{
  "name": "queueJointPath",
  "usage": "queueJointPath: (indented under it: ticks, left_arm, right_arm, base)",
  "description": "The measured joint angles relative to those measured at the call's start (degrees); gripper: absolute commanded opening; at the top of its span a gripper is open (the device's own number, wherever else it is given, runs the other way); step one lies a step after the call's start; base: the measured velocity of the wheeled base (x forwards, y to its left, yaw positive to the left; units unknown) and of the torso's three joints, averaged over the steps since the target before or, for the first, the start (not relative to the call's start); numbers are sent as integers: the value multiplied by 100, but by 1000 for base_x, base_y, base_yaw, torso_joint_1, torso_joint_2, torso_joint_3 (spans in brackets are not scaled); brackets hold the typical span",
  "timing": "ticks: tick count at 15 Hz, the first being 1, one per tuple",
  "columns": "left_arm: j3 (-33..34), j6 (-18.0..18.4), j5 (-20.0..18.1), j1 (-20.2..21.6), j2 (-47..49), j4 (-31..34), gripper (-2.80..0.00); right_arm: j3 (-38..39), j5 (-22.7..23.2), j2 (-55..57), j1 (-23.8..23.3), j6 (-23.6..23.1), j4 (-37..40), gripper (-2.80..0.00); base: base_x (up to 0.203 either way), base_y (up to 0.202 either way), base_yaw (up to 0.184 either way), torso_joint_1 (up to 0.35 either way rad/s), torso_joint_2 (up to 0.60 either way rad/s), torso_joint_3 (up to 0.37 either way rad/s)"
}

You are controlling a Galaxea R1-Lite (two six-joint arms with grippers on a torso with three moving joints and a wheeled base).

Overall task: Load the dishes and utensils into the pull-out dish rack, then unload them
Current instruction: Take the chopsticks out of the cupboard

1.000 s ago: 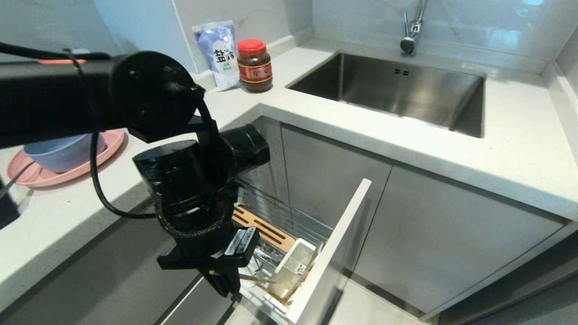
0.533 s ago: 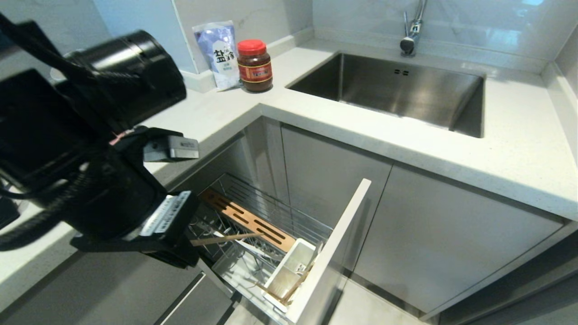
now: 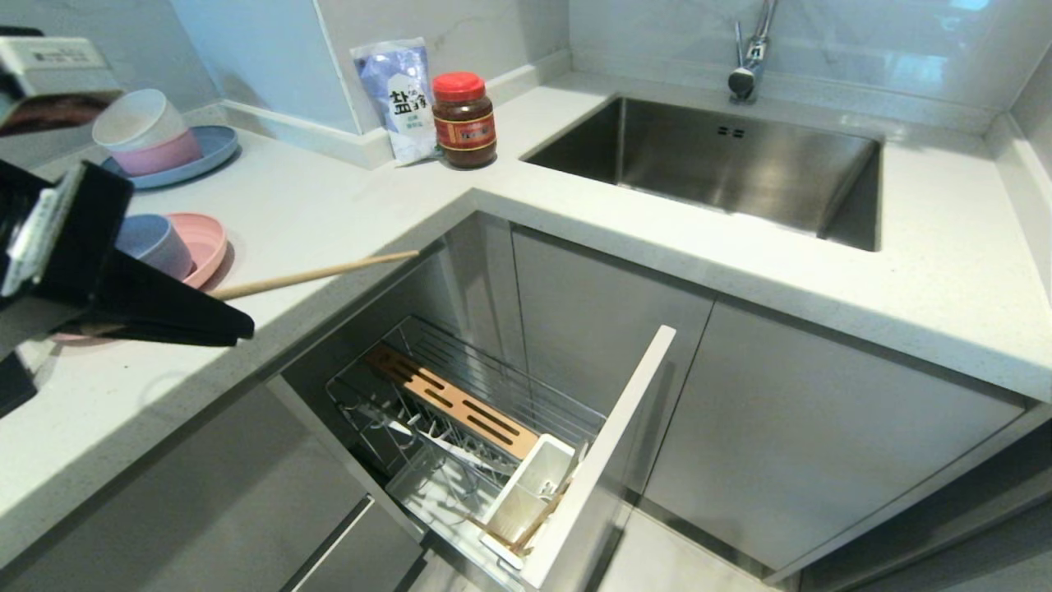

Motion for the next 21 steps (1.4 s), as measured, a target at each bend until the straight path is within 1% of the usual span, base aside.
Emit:
queueJointPath:
  ticks: [4,7,9,12,15,17,19,21]
  left_arm:
    - [0,-36,876,723,-273,-605,-280]
    - [0,-17,1536,1410,-444,-1105,-280]
    - [19,-3,1844,1998,-541,-1195,-280]
    - [65,83,2005,3069,-689,-1256,-280]
    - [294,93,2041,4011,-840,-1262,-280]
    - [963,72,1963,4498,-997,-1399,-280]
    - [1755,63,1902,4757,-1176,-1762,-280]
    - [2594,66,1878,4919,-1349,-2338,-280]
  right_arm:
    - [0,2,0,-4,0,0,-280]
    - [0,0,0,-4,0,1,-280]
    - [0,1,0,-4,0,1,-280]
    - [0,1,0,-4,0,-3,-280]
    - [0,0,0,-4,0,0,-280]
    - [0,1,0,-4,-1,0,-280]
    - [0,2,0,-4,0,0,-280]
    - [0,0,0,-1,0,0,-280]
  base:
    - [0,0,0,0,0,0]
    - [0,0,0,0,0,0]
    - [0,0,0,0,0,0]
    - [0,0,0,0,0,0]
    - [0,0,0,0,0,0]
    - [0,0,0,0,0,0]
    - [0,0,0,0,0,0]
    - [0,0,0,0,0,0]
